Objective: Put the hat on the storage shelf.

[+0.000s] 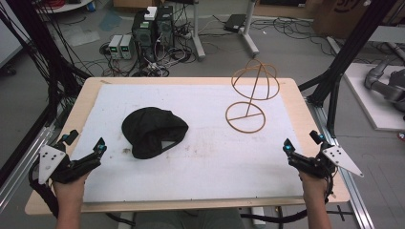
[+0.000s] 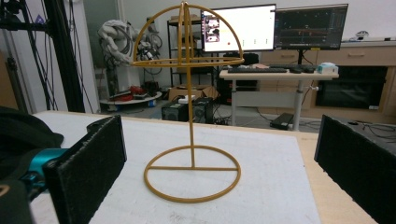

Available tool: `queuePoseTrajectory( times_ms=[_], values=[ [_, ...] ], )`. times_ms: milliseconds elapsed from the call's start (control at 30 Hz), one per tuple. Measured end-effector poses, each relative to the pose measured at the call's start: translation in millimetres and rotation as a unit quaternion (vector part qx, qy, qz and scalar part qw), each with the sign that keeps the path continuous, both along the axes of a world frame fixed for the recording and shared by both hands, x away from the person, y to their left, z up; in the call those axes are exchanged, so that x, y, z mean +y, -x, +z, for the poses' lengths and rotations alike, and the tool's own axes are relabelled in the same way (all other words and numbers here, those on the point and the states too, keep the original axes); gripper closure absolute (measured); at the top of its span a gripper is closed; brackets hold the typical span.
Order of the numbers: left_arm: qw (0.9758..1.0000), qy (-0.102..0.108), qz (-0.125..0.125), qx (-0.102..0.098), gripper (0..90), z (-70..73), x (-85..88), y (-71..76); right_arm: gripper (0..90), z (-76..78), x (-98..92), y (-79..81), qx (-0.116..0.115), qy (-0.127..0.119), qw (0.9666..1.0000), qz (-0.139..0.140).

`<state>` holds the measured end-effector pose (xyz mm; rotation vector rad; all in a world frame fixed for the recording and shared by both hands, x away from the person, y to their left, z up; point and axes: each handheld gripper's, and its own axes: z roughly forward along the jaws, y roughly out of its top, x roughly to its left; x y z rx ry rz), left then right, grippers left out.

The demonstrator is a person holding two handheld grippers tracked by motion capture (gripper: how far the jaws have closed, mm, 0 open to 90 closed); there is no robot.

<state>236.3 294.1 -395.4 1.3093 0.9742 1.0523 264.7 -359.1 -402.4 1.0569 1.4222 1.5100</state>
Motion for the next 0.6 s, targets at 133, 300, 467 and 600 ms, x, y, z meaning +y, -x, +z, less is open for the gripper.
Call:
queuePoseTrajectory(
  times_ms=[133, 300, 467, 600],
  values=[
    [1.0000, 0.000, 0.000, 0.000, 14.2, 0.1, -0.5, 0.0, 1.6, -0.2, 0.1, 0.1, -0.001, 0.000, 1.0000, 0.000],
    [1.0000, 0.002, -0.002, 0.003, 14.2, 0.3, -0.2, -0.7, 1.6, -0.3, -0.5, -0.2, -0.001, -0.001, 1.0000, -0.003],
    [0.9999, -0.007, -0.008, 0.000, 14.2, 3.9, -5.4, -1.1, 1.6, -0.9, -1.3, -0.3, 0.001, -0.004, 1.0000, -0.004],
    [0.9999, -0.011, -0.013, -0.001, 14.2, 5.6, -9.6, -1.8, 1.6, -0.3, -1.4, -0.2, 0.002, -0.006, 1.0000, -0.006]
  ],
)
